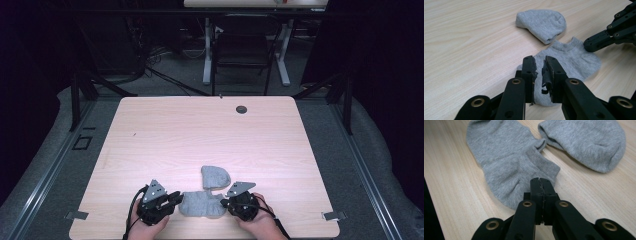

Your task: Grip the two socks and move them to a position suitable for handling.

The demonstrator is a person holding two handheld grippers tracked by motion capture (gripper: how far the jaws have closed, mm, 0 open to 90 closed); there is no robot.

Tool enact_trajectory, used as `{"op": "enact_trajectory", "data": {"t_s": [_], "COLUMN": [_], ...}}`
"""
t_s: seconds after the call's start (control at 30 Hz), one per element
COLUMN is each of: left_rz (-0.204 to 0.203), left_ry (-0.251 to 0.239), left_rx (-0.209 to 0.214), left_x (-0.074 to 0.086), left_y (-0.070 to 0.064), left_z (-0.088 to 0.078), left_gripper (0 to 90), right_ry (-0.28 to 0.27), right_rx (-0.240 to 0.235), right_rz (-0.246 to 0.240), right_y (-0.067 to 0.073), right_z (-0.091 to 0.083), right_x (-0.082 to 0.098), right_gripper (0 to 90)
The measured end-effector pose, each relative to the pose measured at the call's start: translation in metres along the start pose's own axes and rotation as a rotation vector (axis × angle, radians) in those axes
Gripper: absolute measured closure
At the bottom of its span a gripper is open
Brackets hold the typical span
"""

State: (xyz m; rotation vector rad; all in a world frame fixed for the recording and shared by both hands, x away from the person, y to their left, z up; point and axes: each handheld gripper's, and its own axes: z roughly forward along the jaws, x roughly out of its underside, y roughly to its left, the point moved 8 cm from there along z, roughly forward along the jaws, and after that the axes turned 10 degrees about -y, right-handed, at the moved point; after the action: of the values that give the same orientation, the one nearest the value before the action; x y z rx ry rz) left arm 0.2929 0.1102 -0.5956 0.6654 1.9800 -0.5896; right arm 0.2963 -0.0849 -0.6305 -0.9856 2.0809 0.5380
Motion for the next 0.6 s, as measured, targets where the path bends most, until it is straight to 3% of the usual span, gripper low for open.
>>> {"op": "enact_trajectory", "data": {"t_s": [0.1, 0.13, 0.27, 0.43, 0.6], "left_rz": [0.018, 0.019, 0.024, 0.058, 0.057], "left_ry": [0.003, 0.01, 0.022, 0.049, 0.074], "left_rx": [0.002, 0.002, 0.001, 0.016, 0.012], "left_x": [0.002, 0.004, 0.009, 0.016, 0.021], "left_y": [0.001, 0.001, 0.003, 0.003, 0.004], "left_z": [0.004, 0.007, 0.015, 0.026, 0.031], "left_gripper": [77.2, 77.2, 77.2, 77.2, 77.3], "right_ry": [-0.031, -0.069, -0.1, -0.077, -0.055], "right_rx": [-0.001, 0.005, 0.003, 0.012, 0.025], "right_rz": [0.002, 0.002, -0.003, -0.035, -0.03], "right_y": [0.0, 0.0, 0.001, 0.001, 0.0], "right_z": [-0.002, -0.001, 0.004, 0.012, 0.014], "right_x": [-0.004, -0.009, -0.014, -0.011, -0.007], "right_gripper": [90.0, 89.1, 86.6, 83.8, 86.7]}}
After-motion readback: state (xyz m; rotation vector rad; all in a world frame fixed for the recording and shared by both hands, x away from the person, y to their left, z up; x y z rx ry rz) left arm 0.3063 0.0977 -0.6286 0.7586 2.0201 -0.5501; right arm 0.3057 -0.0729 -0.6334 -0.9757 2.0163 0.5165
